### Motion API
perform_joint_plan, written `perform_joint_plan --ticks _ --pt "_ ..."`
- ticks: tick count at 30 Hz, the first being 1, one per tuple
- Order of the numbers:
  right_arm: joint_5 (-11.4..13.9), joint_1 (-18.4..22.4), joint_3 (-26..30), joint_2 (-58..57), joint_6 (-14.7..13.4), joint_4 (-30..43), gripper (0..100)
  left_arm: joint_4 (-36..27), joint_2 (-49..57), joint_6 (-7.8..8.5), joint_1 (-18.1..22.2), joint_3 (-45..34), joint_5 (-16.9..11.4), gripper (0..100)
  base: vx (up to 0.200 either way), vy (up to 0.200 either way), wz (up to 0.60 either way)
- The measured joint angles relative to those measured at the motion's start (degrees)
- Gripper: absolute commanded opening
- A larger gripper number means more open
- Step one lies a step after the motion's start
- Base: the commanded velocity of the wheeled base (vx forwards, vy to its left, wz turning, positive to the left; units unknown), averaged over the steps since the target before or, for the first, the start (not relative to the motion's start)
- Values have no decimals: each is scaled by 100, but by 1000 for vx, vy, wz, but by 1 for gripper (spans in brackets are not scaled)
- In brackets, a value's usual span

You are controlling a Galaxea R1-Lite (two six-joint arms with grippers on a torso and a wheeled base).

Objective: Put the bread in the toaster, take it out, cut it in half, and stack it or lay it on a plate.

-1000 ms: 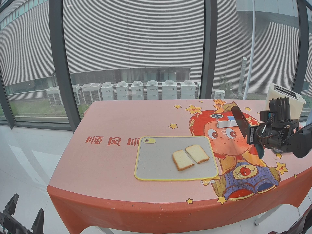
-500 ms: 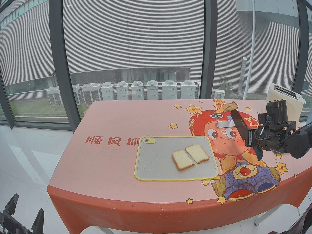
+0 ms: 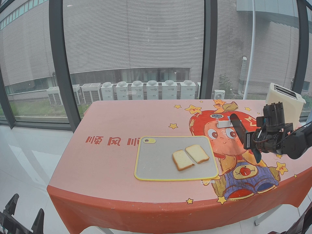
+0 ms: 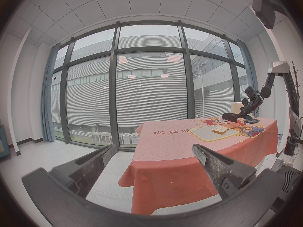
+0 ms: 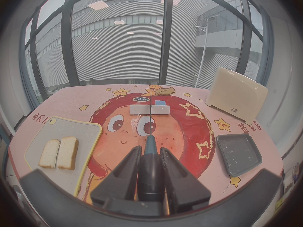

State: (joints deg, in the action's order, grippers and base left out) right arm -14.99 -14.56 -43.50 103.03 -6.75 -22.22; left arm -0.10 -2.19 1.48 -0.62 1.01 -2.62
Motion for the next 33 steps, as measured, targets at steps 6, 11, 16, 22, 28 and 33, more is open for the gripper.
perform_joint_plan --ticks 6,11,16,22,28,33 --pt "-2 -5 4 74 -13 0 0 0 0 2 0 0 0 100 0 0 0" --pt "-2 -5 11 116 -20 -2 0 0 0 2 0 0 0 100 0 0 0" --pt "-2 -2 15 145 -20 -2 0 0 0 2 0 0 2 100 0 0 0" --pt "-5 -5 26 162 -20 4 0 0 0 2 0 0 2 100 0 0 0" --pt "-5 -10 15 167 -20 6 0 0 0 2 0 0 0 100 0 0 0" --pt "-2 -10 33 167 -17 9 0 0 0 0 0 0 2 100 0 0 0"
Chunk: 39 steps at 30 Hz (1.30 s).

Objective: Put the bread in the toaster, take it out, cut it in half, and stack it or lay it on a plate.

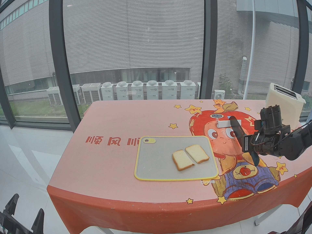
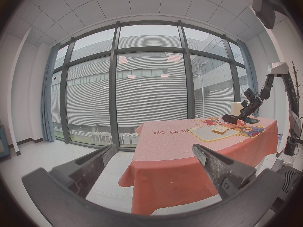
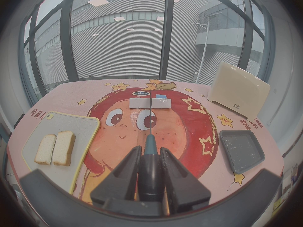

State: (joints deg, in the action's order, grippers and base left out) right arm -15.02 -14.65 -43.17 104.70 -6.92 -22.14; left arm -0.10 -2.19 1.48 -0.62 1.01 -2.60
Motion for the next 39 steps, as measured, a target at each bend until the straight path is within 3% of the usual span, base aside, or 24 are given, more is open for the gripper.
perform_joint_plan --ticks 16,24,39 --pt "7 5 -21 6 -29 -5 0 0 0 2 0 0 -2 100 0 0 0" --pt "5 18 -46 11 -352 0 0 2 0 0 0 0 -2 100 0 0 0" --pt "-6 7 -18 11 -352 0 0 0 0 2 0 0 0 100 0 0 0"
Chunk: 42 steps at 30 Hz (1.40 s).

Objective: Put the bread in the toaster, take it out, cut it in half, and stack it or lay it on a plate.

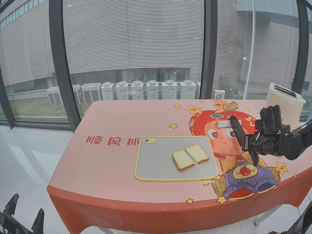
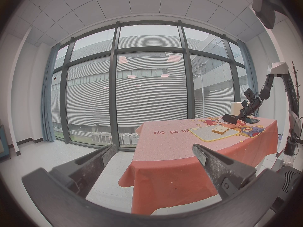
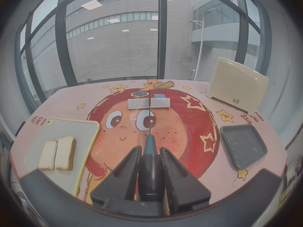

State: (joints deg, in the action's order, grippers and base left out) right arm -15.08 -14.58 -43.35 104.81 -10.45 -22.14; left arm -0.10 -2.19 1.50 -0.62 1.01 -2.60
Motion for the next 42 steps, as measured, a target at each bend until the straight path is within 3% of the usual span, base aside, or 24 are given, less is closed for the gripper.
perform_joint_plan --ticks 9,10,42 --pt "-5 -7 16 0 30 9 0 0 0 0 0 0 0 100 0 0 0" --pt "-2 -9 22 0 30 11 100 0 0 0 0 0 0 100 0 0 0" --pt "-38 -188 138 -187 5 2 100 0 0 0 0 0 -2 100 0 0 0"
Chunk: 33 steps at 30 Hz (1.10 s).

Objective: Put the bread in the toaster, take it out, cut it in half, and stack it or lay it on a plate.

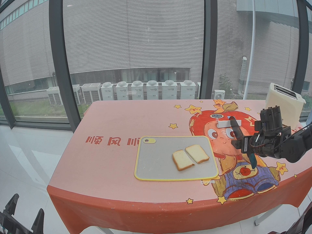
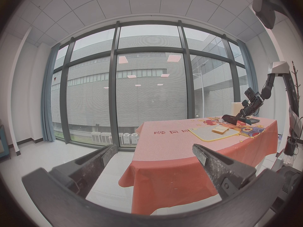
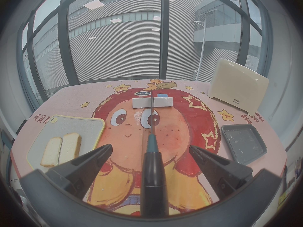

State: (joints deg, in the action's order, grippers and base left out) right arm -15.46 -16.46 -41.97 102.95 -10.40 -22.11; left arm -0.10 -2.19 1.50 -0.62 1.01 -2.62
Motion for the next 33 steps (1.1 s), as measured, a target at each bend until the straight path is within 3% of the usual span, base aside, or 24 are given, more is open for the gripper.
perform_joint_plan --ticks 14,33 --pt "30 -149 13 -458 48 55 100 0 0 0 0 0 0 100 0 0 0" --pt "-38 -752 297 -1304 296 118 100 0 0 0 0 0 2 100 0 0 0"
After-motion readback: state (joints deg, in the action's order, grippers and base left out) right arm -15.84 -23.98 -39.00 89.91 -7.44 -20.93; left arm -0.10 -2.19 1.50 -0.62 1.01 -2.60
